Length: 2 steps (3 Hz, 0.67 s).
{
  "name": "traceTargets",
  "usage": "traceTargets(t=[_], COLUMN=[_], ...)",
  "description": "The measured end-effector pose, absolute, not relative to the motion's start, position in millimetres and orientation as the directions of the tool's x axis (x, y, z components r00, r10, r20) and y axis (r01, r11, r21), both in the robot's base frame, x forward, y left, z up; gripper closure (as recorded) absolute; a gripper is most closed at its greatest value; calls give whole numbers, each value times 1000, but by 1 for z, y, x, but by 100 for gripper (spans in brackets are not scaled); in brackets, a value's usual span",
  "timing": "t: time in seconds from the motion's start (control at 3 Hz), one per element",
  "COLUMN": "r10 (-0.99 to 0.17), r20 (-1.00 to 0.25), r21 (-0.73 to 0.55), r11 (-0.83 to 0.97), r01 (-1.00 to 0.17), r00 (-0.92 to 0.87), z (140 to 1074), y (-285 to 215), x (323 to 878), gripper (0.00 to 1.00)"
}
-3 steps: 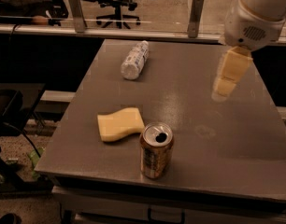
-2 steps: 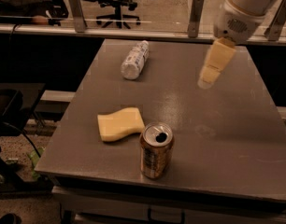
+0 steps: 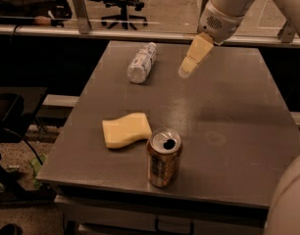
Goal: Place blue plastic bottle upright
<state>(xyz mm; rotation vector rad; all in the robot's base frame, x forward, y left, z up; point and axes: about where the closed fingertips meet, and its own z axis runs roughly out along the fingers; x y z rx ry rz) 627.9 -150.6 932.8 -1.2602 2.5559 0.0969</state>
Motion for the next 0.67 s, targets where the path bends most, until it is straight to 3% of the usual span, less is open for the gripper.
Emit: traceTargets(t=[0.67], r10=[-640], r20=[-308], r21=[-130], r11=[762], r01=[-635], r00=[-704], z=[921], y=[-110], x=[660], gripper=[0])
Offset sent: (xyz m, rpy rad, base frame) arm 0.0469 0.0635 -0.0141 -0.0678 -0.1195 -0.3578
